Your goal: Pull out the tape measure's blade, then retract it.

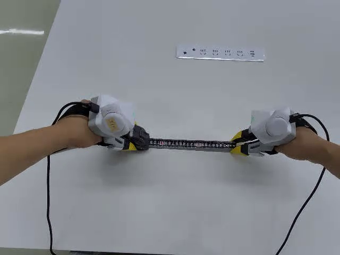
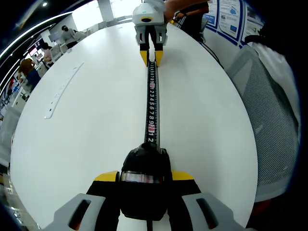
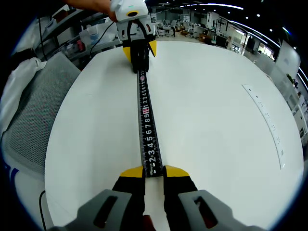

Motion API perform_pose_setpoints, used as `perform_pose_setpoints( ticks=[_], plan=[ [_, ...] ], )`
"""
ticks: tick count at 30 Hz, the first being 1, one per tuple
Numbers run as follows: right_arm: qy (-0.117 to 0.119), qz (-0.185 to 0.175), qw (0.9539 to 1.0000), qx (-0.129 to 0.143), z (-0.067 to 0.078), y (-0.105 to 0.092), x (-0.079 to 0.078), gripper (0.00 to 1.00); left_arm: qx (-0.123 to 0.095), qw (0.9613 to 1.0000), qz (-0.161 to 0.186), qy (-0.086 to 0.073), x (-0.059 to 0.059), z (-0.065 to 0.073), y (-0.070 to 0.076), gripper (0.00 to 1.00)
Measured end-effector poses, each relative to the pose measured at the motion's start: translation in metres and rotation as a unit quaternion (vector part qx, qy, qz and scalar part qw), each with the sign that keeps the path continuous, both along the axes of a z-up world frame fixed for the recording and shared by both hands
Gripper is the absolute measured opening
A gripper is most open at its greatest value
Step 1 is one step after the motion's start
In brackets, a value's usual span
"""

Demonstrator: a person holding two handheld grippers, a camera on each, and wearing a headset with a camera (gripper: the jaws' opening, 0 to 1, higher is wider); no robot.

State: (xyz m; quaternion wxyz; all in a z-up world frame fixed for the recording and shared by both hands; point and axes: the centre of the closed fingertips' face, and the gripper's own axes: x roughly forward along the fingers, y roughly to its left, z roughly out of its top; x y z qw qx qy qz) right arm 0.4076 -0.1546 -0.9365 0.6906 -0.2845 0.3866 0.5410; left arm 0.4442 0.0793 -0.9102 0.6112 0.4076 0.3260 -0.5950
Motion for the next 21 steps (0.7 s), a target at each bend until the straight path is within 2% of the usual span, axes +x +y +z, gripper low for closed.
perform_pose_setpoints(
  ticks=[21],
  plan=[
    [-0.005, 0.004, 0.9999, -0.013, 0.0022, 0.0002, -0.0004, 0.16, -0.005, 1.0000, 0.001, -0.004, 0.0012, 0.0000, -0.0008, 0.36]
  ],
)
